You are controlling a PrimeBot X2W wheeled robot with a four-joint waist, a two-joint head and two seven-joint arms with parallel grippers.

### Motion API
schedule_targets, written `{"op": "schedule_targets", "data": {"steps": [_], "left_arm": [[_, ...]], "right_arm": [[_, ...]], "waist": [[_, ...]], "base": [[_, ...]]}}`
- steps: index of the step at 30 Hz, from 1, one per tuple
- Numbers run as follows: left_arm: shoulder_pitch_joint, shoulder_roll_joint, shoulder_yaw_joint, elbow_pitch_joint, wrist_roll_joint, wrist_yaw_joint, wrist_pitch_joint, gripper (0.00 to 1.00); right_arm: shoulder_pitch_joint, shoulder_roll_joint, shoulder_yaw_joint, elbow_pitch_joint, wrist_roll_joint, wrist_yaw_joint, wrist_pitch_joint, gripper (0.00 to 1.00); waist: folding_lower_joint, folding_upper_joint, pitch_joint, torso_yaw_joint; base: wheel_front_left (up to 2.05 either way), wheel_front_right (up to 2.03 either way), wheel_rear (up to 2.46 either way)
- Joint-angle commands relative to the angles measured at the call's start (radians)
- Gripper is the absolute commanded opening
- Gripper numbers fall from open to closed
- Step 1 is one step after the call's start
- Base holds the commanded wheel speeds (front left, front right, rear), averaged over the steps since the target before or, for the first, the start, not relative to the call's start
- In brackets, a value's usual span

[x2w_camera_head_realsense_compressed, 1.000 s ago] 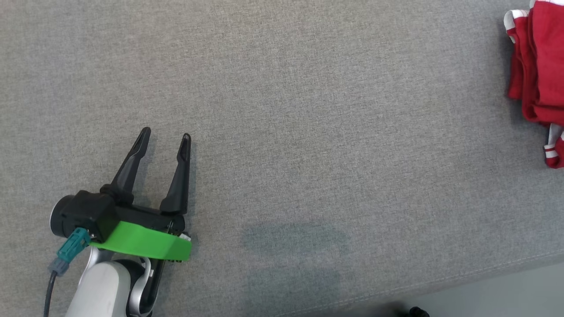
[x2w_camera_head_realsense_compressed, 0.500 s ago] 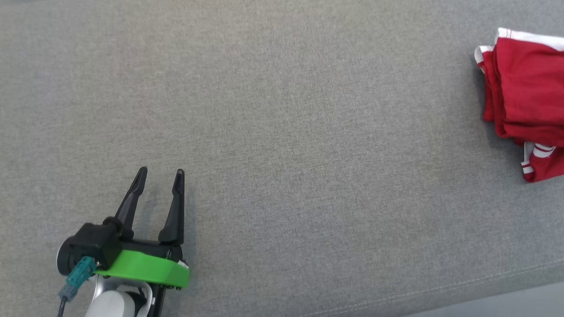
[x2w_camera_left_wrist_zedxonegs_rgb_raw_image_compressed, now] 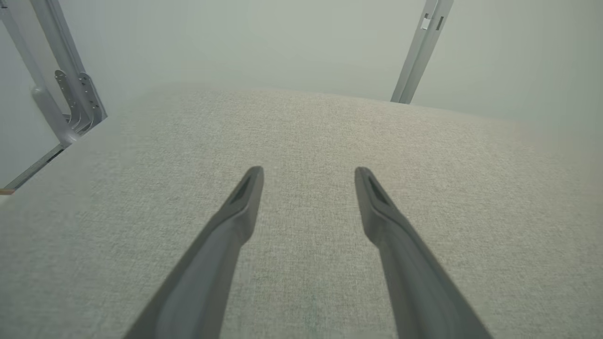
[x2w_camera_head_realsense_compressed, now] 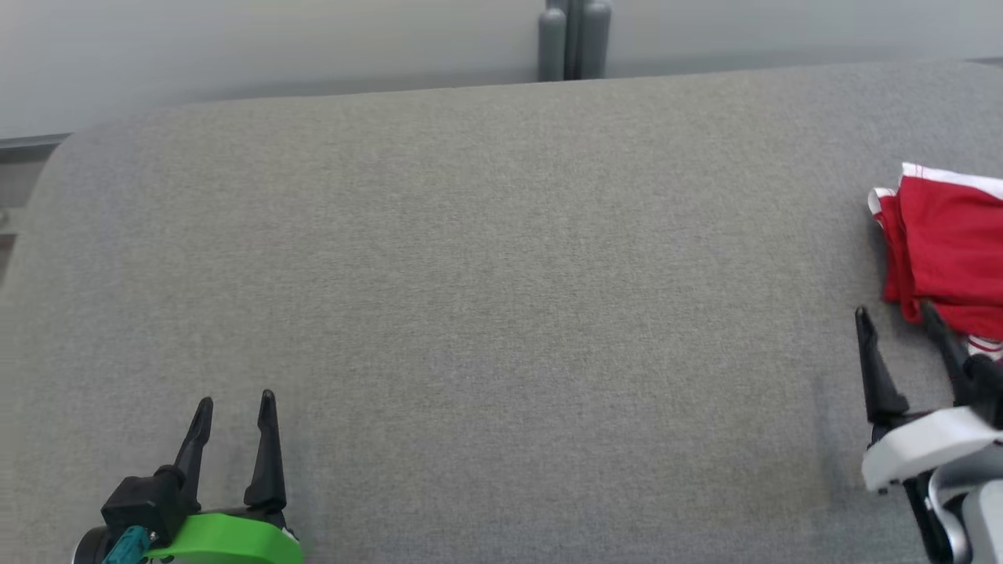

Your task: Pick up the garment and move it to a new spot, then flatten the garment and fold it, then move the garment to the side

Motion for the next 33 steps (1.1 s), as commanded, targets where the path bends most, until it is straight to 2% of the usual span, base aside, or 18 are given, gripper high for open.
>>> {"op": "schedule_targets", "data": {"steps": [1,8,11,22,33], "left_arm": [[0.019,-0.001,0.012,0.018,0.007,0.001,-0.007,1.0],[0.049,-0.018,0.066,0.059,0.038,-0.038,-0.008,1.0],[0.071,-0.023,0.1,0.073,0.054,-0.05,-0.008,1.0],[0.066,-0.056,0.16,0.075,0.092,-0.096,-0.008,1.0],[0.071,-0.07,0.187,0.075,0.116,-0.109,-0.008,1.0]], "right_arm": [[0.032,0.02,-0.004,0.035,-0.046,-0.001,-0.032,1.0],[0.088,0.142,-0.079,0.145,-0.156,-0.001,-0.087,1.0],[0.093,0.172,-0.087,0.136,-0.194,-0.001,-0.09,1.0],[0.105,0.206,-0.063,0.102,-0.252,-0.001,-0.088,1.0],[0.11,0.214,-0.05,0.097,-0.251,-0.001,-0.089,1.0]], "waist": [[0.0001,0.0,-0.083,0.091],[0.0001,0.0,-0.122,0.116],[0.0001,0.0,-0.14,0.104],[0.0001,0.0,-0.163,0.066],[0.0001,0.0,-0.172,0.049]], "base": [[0.0,0.0,0.0],[0.0,0.0,0.0],[0.0,0.0,0.0],[0.0,0.0,0.0],[0.0,0.0,0.0]]}}
